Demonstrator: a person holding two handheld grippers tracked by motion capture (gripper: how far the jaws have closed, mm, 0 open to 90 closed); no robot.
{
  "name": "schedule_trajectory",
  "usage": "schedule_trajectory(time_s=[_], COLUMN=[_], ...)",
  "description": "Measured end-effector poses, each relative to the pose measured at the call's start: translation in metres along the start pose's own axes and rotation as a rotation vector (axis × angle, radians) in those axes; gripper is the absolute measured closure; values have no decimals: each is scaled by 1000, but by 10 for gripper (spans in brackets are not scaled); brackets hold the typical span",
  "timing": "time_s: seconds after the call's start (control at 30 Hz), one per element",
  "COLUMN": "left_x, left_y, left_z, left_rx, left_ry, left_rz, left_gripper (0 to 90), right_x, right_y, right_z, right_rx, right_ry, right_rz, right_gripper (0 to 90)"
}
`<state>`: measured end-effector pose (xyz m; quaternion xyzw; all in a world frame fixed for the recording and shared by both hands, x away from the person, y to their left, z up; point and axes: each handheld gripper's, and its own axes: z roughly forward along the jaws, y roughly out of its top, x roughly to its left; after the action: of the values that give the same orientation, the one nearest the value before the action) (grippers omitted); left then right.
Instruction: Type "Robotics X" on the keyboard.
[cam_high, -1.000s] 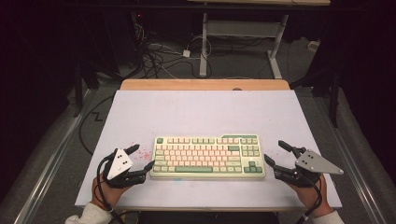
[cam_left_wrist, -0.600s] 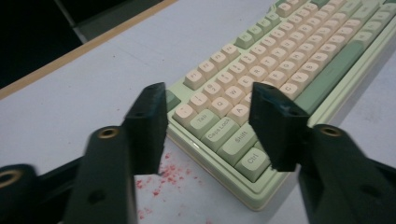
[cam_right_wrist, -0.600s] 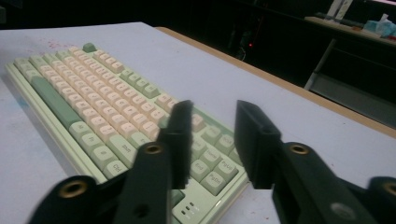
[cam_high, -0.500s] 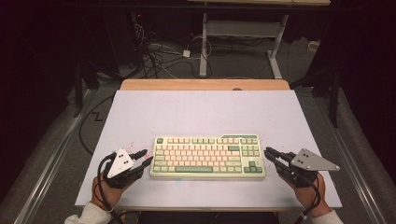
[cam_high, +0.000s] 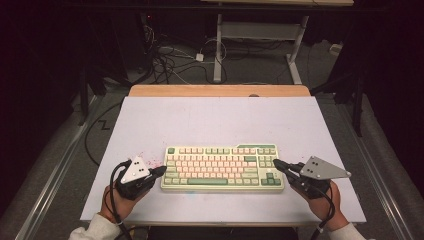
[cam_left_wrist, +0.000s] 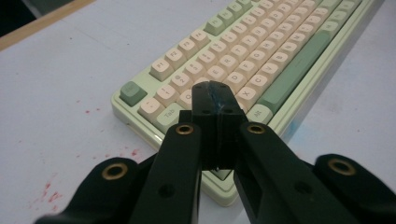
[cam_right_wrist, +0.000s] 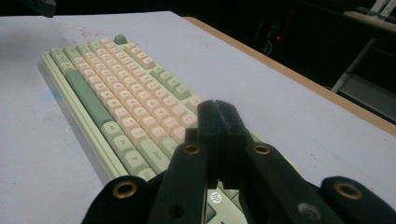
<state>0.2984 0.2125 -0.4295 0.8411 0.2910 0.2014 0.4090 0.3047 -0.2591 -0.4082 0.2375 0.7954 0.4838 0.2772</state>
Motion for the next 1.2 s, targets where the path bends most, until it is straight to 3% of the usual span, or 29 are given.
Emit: schedule_trajectory(time_s=[0.13,0.5,1.2], left_x=[2,4,8], left_y=[3,6,11], left_z=[13,34,48], left_rx=[55,105,164], left_ry=[-26,-44,-68], left_rz=[5,13,50], left_gripper=[877,877,877], right_x=[2,3,5], right_y=[0,-2,4], right_z=[3,10,27], right_rx=[13,44,81], right_ry=[9,32,45], right_rz=[-5,-8,-17], right_gripper=[900,900,900])
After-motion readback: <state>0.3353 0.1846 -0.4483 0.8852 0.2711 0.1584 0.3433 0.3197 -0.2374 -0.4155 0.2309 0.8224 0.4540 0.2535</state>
